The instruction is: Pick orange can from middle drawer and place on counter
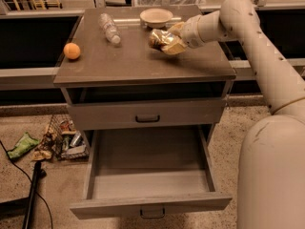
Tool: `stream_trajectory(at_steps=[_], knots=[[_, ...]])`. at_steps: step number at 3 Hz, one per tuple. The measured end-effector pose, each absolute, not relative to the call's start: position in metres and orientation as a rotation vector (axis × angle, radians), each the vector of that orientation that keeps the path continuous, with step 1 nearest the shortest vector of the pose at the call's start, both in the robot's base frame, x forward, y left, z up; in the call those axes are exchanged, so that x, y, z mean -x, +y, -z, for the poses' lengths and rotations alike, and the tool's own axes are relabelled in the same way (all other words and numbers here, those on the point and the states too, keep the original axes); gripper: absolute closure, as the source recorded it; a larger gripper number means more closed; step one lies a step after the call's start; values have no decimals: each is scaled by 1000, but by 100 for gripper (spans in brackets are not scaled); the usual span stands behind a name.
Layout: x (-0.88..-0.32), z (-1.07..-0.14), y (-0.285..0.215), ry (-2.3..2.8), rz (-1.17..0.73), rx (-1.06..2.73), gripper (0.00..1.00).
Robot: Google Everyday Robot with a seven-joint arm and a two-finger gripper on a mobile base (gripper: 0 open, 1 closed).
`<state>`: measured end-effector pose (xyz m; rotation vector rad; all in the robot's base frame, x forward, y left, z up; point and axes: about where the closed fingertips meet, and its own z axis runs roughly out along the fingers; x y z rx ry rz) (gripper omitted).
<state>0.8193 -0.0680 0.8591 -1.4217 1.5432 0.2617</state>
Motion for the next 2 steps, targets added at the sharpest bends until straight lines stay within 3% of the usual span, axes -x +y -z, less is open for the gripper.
stream_trajectory(at_steps=[1, 2], knots=[[-820, -858, -69, 1546, -267, 1418, 0], [-817, -864, -77, 1543, -249, 1401, 0]])
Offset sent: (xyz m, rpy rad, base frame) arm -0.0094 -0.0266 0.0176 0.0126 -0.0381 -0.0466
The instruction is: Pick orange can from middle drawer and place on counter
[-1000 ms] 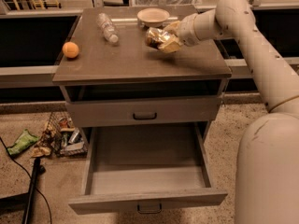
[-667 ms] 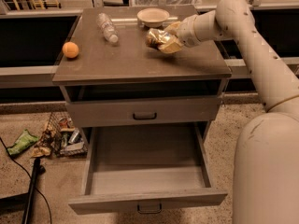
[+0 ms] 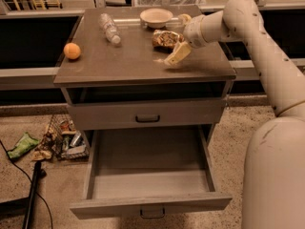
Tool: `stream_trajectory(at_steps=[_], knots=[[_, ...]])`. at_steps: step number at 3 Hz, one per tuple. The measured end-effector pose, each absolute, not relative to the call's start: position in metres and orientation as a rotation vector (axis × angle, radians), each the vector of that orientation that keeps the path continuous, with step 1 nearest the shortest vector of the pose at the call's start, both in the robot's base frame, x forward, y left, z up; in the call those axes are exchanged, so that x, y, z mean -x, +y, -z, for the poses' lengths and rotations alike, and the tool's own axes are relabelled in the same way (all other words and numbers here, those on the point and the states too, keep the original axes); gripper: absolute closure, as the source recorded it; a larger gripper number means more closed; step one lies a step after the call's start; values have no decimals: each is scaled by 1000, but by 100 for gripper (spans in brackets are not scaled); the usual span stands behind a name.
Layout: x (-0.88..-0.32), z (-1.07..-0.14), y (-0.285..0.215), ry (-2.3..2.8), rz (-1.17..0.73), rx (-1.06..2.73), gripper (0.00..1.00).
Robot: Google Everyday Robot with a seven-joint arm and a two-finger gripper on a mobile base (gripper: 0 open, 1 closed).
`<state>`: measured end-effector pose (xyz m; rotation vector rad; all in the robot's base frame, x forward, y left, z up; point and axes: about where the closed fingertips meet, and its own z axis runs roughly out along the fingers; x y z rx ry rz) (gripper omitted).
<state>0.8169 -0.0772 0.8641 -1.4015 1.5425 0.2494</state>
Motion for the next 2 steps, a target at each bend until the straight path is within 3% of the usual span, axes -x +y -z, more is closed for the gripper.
stream_trajectory(at_steps=[2], knots=[[-753, -943, -138, 1574, 29, 1350, 0]])
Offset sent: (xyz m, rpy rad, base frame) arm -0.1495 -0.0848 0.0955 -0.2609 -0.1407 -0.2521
